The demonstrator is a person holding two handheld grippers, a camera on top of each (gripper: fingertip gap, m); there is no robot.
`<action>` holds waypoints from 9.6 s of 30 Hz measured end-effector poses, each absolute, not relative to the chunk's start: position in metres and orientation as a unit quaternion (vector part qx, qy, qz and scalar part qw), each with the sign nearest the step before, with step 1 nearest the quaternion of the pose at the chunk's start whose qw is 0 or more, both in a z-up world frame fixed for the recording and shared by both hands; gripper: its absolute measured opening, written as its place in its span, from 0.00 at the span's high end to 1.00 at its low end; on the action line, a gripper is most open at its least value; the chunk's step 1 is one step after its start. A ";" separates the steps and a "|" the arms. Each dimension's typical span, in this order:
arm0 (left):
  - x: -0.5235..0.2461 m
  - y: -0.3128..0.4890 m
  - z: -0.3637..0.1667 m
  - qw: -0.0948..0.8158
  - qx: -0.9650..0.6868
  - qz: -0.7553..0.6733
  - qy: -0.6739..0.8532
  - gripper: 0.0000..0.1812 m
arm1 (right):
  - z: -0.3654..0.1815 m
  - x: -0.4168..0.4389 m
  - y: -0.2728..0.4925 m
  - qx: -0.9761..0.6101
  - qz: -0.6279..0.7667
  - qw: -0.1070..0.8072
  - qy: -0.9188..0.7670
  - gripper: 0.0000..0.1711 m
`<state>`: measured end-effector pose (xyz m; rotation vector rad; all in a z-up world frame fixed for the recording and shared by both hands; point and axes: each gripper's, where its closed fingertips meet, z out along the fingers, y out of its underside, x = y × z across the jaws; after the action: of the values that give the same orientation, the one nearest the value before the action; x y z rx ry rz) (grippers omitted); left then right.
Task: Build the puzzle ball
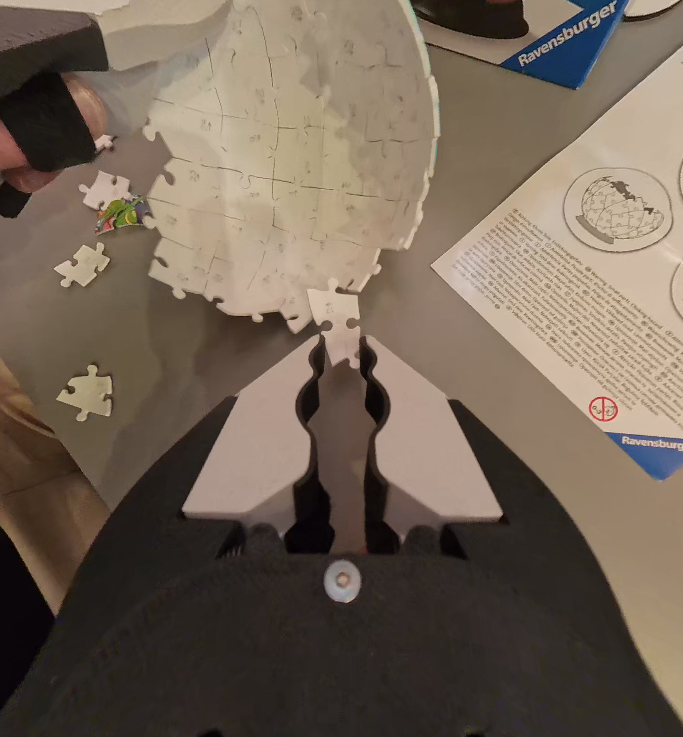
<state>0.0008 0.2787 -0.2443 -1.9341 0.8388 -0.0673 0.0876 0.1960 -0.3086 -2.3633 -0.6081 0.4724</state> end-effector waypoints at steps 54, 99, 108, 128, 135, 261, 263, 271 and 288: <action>0.013 0.270 -0.229 0.551 -0.736 0.053 0.390 0.98 | -0.318 0.070 0.219 -0.899 0.140 0.347 -0.226 1.00; -0.016 0.253 -0.228 0.537 -0.727 -0.024 0.428 0.92 | -0.295 0.074 0.237 -0.885 0.152 0.376 -0.231 0.99; -0.019 0.258 -0.256 0.487 -0.727 -0.053 0.481 0.89 | -0.309 0.043 0.239 -0.861 0.188 0.344 -0.325 0.92; -0.023 0.262 -0.272 0.479 -0.740 -0.061 0.468 0.89 | -0.330 0.022 0.244 -0.774 0.213 0.322 -0.502 0.86; -0.021 0.253 -0.266 0.485 -0.736 -0.078 0.466 0.89 | -0.330 0.029 0.229 -0.777 0.221 0.309 -0.502 0.89; -0.050 0.299 -0.296 0.230 -0.867 -0.233 0.377 0.97 | -0.269 0.044 0.176 -0.836 0.398 0.319 -0.204 1.00; -0.048 0.300 -0.295 0.236 -0.864 -0.226 0.383 0.97 | -0.268 0.045 0.175 -0.835 0.398 0.320 -0.204 1.00; -0.042 0.303 -0.283 0.312 -0.845 -0.190 0.391 0.98 | -0.270 0.049 0.170 -0.836 0.400 0.316 -0.204 1.00; -0.020 0.284 -0.262 0.461 -0.765 -0.140 0.428 0.98 | -0.265 0.050 0.161 -0.833 0.395 0.317 -0.221 1.00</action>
<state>-0.0199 0.2836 -0.2616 -1.8828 1.0522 -0.3437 0.0497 0.1614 -0.2651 -2.1938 -0.5810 1.0401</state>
